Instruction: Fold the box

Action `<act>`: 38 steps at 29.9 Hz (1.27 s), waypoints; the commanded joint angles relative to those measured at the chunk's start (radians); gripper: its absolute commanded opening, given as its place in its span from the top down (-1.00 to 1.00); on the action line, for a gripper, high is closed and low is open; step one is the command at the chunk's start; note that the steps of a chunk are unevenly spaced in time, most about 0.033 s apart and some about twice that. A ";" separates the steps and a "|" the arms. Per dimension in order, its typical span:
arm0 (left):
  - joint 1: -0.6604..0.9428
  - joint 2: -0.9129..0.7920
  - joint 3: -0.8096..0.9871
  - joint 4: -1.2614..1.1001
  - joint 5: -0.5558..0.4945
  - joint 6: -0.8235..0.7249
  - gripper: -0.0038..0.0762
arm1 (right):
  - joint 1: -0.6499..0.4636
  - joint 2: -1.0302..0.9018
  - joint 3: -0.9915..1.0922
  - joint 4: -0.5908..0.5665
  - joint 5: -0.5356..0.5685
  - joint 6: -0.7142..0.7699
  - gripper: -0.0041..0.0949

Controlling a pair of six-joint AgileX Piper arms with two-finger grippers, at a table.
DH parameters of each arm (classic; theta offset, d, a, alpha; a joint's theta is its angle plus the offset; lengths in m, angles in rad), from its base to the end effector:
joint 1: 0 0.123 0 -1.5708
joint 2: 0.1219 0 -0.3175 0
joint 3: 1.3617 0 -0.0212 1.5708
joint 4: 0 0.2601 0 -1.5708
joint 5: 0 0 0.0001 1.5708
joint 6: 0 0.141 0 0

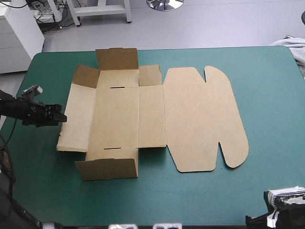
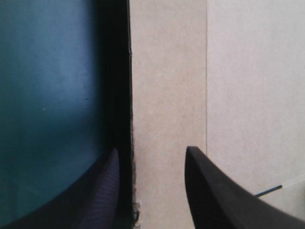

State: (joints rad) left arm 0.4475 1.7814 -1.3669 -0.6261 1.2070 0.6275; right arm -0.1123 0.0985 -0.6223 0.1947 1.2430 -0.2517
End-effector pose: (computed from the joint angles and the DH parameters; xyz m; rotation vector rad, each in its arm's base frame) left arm 0.3668 0.0904 0.2423 -0.0525 2.7286 -0.6845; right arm 0.0062 0.0253 0.2777 -0.1858 2.1770 0.0324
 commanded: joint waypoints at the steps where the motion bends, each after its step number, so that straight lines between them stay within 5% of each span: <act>1: 0.000 -0.044 -0.058 -0.008 0.089 -0.026 0.11 | -0.001 0.018 -0.020 0.009 0.009 0.002 0.96; 32: -0.154 0.060 -0.019 -0.085 0.056 -0.041 0.11 | -0.001 0.018 -0.020 0.013 0.008 0.002 0.96; 38: -0.167 0.076 -0.019 -0.075 0.054 -0.076 0.30 | -0.001 0.018 -0.020 0.013 0.008 0.002 0.96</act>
State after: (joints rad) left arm 0.2876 1.8960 -1.3672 -0.6503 1.2031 0.5784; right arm -0.1123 0.0985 -0.6223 0.1986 1.2430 -0.2485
